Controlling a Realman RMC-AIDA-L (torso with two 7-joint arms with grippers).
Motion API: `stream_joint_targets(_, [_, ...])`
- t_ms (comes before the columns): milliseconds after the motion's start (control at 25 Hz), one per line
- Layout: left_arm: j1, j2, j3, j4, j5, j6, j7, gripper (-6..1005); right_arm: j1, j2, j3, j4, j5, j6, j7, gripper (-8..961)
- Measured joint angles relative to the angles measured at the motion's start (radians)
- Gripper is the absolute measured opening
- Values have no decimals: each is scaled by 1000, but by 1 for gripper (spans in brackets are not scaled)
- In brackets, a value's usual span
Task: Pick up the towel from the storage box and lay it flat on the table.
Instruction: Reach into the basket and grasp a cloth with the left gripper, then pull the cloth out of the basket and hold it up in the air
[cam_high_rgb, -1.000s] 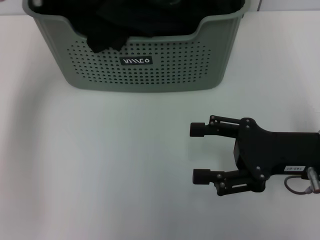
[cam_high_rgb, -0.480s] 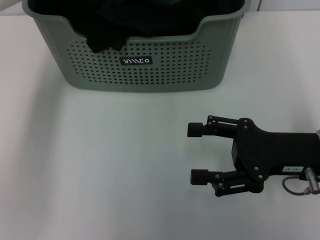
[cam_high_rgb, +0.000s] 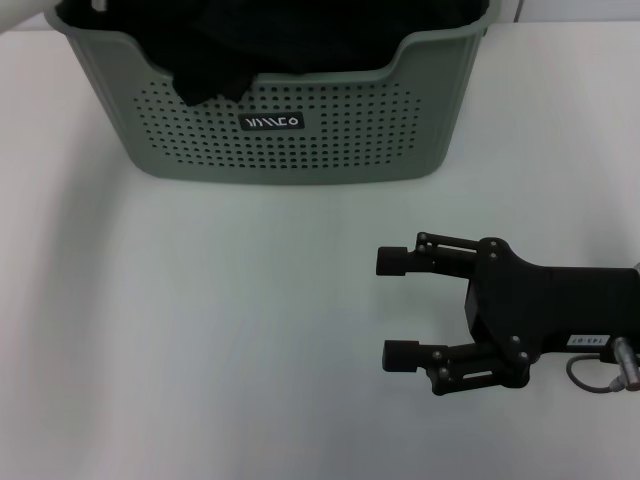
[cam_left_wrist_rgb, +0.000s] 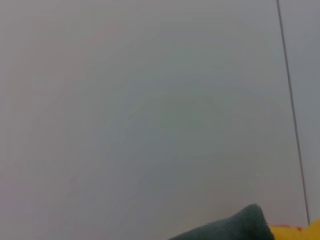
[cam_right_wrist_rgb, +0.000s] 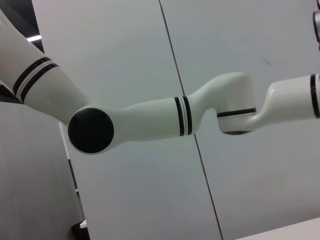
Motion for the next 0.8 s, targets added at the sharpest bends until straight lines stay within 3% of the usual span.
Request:
stream_joint_targets(200, [54,2,-5,12,-145,94,42,175,-4,0,2,0,2,-2,0,852])
stream_joint_targets(440, [193,6,-7,71,-455,355,110,54,-10,0,6,9,47,-1,-28,851])
stream_joint_targets(560, [280,9,-7,121,-584,521,108,45,-12,-2,7,32,123,-3,-71,851])
stream_joint_targets(800, [382,1,4,162,-723,732,86,36,-12,-4,8,61,284,-38,-134,851])
